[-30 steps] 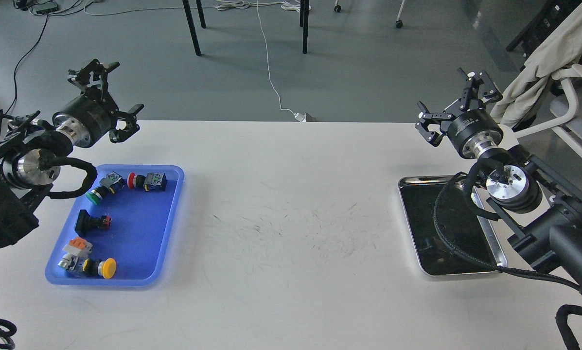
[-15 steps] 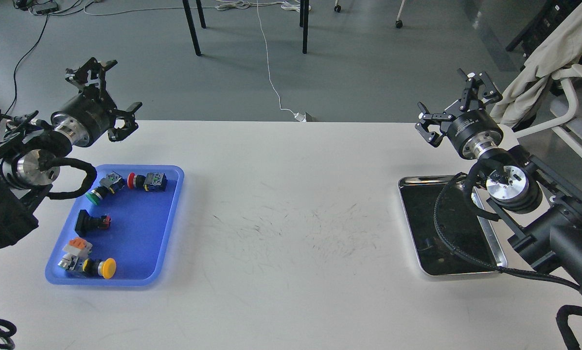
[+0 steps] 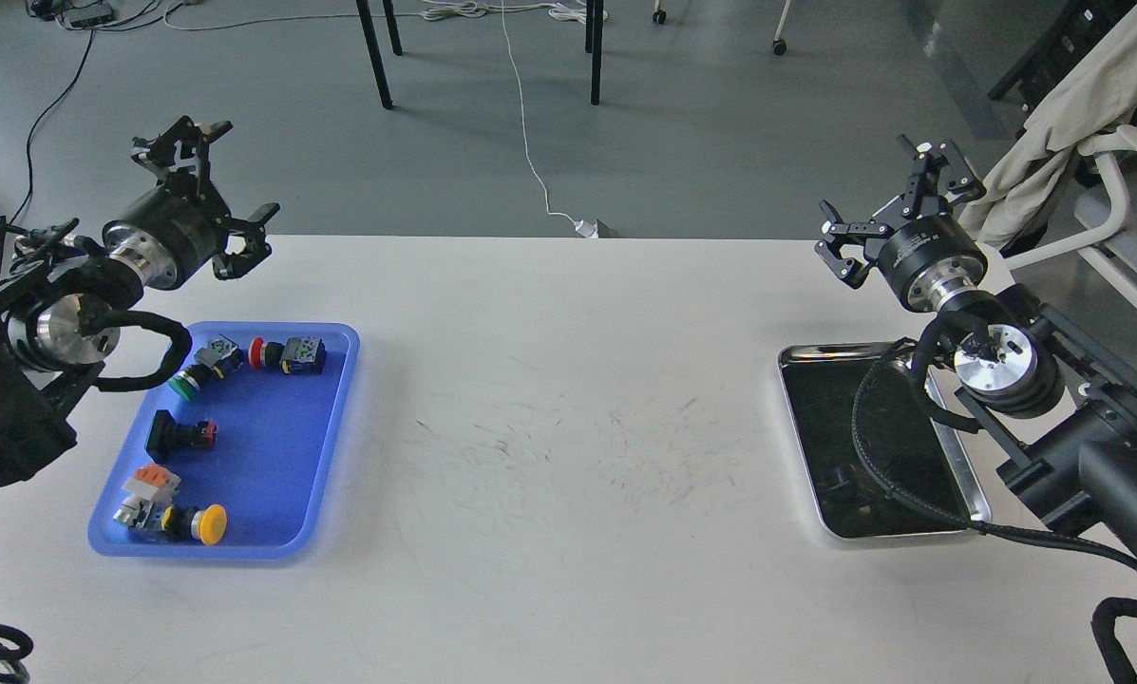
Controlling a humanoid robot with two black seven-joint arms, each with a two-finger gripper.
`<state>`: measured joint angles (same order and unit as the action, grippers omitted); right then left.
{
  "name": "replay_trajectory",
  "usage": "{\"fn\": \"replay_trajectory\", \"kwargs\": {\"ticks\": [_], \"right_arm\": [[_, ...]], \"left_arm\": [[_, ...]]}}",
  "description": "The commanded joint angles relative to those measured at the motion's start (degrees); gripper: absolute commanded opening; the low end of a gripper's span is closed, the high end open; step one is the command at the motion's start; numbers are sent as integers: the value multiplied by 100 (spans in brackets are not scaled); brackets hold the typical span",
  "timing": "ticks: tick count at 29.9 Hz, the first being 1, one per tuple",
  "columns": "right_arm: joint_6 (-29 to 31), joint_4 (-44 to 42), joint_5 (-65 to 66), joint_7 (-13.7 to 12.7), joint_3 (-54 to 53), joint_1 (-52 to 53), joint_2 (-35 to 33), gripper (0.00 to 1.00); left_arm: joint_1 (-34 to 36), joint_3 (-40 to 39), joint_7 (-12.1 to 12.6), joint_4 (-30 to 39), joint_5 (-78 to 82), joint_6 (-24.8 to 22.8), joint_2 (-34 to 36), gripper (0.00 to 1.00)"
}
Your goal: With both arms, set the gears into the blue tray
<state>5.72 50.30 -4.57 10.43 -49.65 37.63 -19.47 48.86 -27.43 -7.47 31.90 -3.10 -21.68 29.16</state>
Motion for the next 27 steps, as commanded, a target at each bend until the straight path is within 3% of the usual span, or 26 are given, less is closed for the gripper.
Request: {"fn": "replay_trajectory", "kwargs": {"ticks": [1,9,12,18,23,27], "right_arm": [[-9,24,0,-33,8,-1,-83,99],[-18,349,0,-199,710,34,-847,99],[-27,498,9,-515,1228,104,-1225,99],[-27,823,9,-656,1923,271,-2007,99],[-18,1052,289,-1086,2345,578,-2570,99],[-18,1262,378,-1271,2592,640,-2790,99]], "left_arm": [[10,10,9,0,2,-3,2,99],[18,1,-9,-17,2,6,-7,99],[10,1,-18,-17,2,14,-33,99],[10,1,-26,-17,2,6,-86,99],[1,-8,-35,-17,-7,-12,-94,99],[-8,-25,-44,-17,-7,-12,-103,99]]}}
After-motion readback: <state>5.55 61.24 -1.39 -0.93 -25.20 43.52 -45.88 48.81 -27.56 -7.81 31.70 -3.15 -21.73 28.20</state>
